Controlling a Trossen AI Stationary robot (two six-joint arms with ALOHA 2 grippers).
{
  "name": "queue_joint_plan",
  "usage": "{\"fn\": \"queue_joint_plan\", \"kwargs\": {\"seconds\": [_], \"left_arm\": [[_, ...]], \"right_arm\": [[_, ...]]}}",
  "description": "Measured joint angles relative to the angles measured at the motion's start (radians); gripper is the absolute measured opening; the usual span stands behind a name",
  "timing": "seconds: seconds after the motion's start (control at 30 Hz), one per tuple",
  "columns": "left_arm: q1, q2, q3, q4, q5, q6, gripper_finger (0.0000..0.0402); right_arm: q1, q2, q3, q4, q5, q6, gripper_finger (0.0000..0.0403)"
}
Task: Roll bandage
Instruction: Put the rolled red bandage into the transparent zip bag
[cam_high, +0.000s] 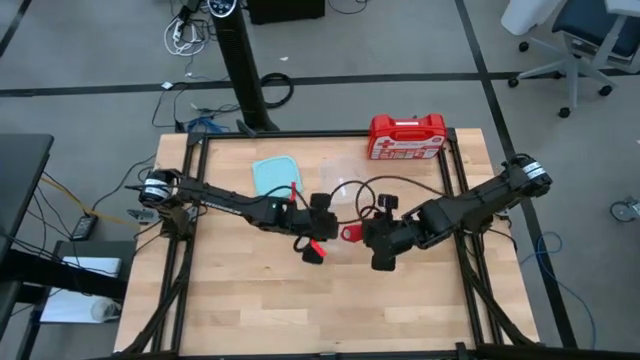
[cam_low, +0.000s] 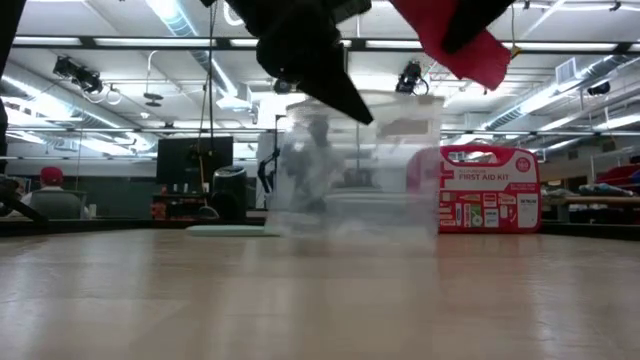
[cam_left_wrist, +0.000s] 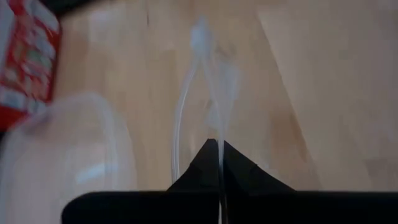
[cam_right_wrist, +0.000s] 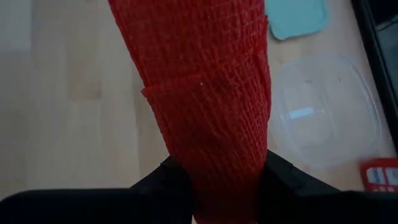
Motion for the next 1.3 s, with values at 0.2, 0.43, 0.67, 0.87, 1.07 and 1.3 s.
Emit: {"fn": "queue_joint_plan", "kwargs": {"seconds": [0.2,0.43,0.67,0.87,1.07,1.3], "left_arm": [[-0.046,0.000,0.000,0.129,-0.061,0.066,0.0000],[-0.060,-0.001,0.000,0.258,-0.094,0.100,0.0000],[-0.059,-0.002,0.001,0.247,-0.092,0.054,0.0000],[-0.046,-0.002,0.001,0.222,-0.097,0.002,0.0000],[-0.041,-0.002,0.001,0.193,-0.099,-0.009,0.0000],[-0.040,-0.002,0.000,0.178,-0.213,0.003,0.0000]], "right_arm": [[0.031,-0.140,-0.121,0.241,0.059,0.013,0.0114],[0.045,-0.275,-0.417,0.778,0.080,-0.065,0.0114],[0.050,-0.275,-0.476,1.039,0.235,-0.246,0.0114],[0.023,-0.209,-0.475,1.131,0.237,-0.310,0.0113],[0.002,-0.148,-0.461,1.120,0.227,-0.246,0.0113],[-0.006,-0.143,-0.458,1.056,0.231,-0.108,0.0113]]}}
